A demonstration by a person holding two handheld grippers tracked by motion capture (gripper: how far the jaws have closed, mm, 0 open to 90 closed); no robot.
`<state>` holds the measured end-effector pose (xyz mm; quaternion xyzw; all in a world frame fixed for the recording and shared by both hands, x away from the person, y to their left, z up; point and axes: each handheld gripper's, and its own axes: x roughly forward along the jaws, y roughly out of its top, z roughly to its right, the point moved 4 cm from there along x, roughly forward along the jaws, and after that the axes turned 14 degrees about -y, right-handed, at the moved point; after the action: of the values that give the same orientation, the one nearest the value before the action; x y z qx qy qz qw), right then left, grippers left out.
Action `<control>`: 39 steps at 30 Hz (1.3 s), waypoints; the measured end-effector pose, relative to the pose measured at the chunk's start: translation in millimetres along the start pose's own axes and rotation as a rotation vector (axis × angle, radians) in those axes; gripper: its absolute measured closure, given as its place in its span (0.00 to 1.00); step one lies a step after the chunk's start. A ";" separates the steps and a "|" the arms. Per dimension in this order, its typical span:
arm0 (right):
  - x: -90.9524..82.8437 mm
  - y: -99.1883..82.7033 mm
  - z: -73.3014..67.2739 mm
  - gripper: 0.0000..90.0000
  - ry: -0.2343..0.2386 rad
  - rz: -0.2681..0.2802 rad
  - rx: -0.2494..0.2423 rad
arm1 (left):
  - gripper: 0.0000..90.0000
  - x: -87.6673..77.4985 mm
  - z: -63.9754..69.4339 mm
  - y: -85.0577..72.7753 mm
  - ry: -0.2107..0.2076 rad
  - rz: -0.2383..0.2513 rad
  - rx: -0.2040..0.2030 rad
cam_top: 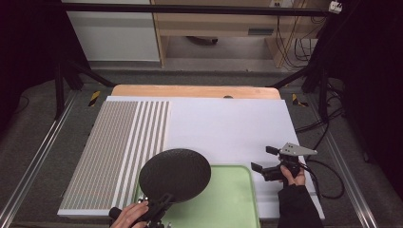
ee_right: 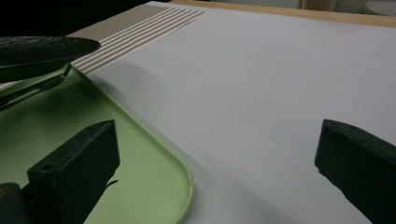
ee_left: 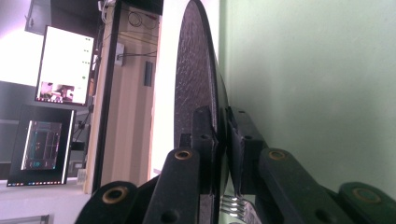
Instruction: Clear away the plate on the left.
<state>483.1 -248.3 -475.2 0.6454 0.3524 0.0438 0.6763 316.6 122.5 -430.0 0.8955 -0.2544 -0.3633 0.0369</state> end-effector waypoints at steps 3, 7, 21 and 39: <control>0.0 0.1 -0.1 0.00 0.001 0.001 0.000 | 0.90 0.1 2.3 4.5 -0.010 0.013 -0.001; -0.1 0.1 -0.1 0.00 0.001 0.001 0.000 | 0.90 0.5 5.5 10.1 -0.024 0.029 0.001; -0.3 0.3 0.0 0.00 0.001 0.003 0.000 | 0.90 0.3 16.0 28.0 -0.075 0.069 0.028; -0.2 0.3 0.0 0.00 0.001 0.005 -0.001 | 0.90 7.5 23.6 34.4 -0.134 0.088 0.023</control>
<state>483.1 -248.3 -474.9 0.6457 0.3511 0.0460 0.6765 290.6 91.8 -443.4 0.8574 -0.2998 -0.4176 0.0254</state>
